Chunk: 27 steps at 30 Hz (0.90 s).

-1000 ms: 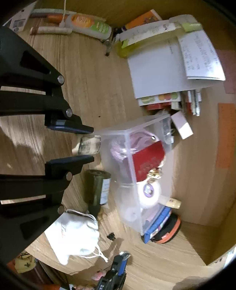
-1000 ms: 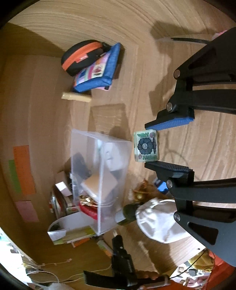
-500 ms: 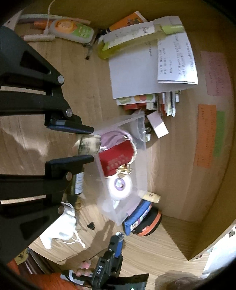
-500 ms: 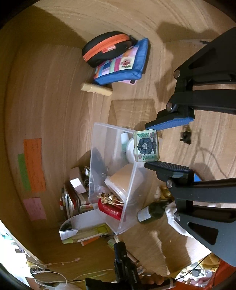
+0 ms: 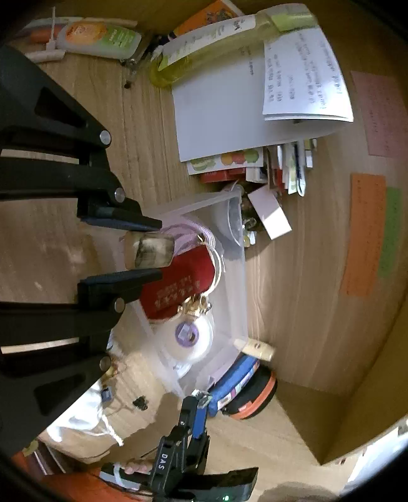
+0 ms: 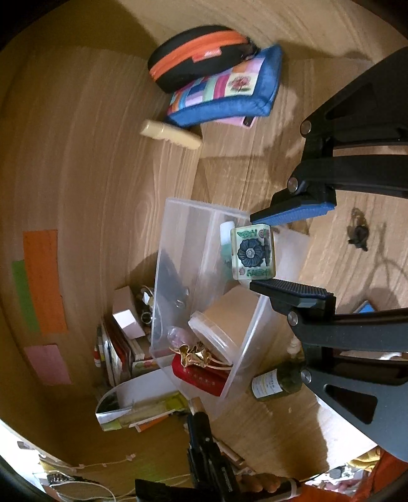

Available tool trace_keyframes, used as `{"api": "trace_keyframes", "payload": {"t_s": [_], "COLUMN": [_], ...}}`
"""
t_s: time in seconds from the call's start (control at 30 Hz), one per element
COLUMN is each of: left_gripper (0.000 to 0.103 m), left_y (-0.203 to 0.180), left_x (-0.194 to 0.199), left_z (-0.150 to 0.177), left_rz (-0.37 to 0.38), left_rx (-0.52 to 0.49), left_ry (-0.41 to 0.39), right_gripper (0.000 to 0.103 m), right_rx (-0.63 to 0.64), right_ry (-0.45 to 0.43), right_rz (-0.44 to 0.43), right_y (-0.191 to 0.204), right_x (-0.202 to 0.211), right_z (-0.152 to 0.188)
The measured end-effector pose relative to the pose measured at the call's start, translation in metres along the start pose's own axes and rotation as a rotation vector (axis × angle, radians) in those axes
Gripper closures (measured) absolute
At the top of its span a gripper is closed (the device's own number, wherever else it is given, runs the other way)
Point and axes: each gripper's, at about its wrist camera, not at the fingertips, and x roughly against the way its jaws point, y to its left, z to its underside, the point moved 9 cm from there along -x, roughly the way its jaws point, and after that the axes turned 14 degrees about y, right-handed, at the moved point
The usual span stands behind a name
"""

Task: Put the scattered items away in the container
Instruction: 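Carry the tin and tile over the clear box and open both tools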

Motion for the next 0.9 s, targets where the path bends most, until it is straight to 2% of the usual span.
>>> {"api": "trace_keyframes", "payload": {"t_s": [0.1, 0.23, 0.33, 0.63, 0.73, 0.8, 0.83, 0.87, 0.9], "left_gripper": [0.08, 0.08, 0.08, 0.078, 0.064, 0.048, 0.036, 0.03, 0.029], "left_y": [0.0, -0.003, -0.007, -0.013, -0.014, -0.016, -0.016, -0.018, -0.019], "left_x": [-0.003, -0.006, -0.013, -0.015, -0.007, 0.001, 0.005, 0.011, 0.014], "left_z": [-0.004, -0.005, -0.003, 0.0, 0.0, 0.0, -0.001, -0.001, -0.001], "left_rz": [-0.012, -0.029, -0.006, -0.045, -0.047, -0.07, -0.085, -0.1, -0.105], "left_rx": [-0.009, -0.03, -0.036, -0.049, -0.044, -0.039, -0.04, -0.041, -0.044], "left_ry": [0.001, 0.001, 0.027, 0.037, 0.023, -0.003, -0.017, -0.036, -0.044], "right_gripper": [0.072, 0.072, 0.072, 0.072, 0.068, 0.049, 0.044, 0.037, 0.031], "right_rx": [-0.001, -0.009, 0.002, -0.002, 0.0, -0.004, -0.005, -0.004, -0.004], "right_ry": [-0.018, -0.031, -0.017, -0.028, -0.03, -0.037, -0.046, -0.058, -0.071], "right_rz": [0.013, -0.013, -0.028, 0.001, 0.013, 0.029, 0.045, 0.063, 0.084], "right_y": [-0.001, -0.001, 0.002, 0.003, 0.004, 0.005, 0.005, 0.005, 0.005], "right_x": [-0.005, -0.005, -0.009, -0.008, -0.005, -0.001, 0.001, 0.004, 0.009], "right_z": [-0.003, -0.005, -0.005, -0.004, -0.003, -0.002, -0.002, -0.002, -0.001]}}
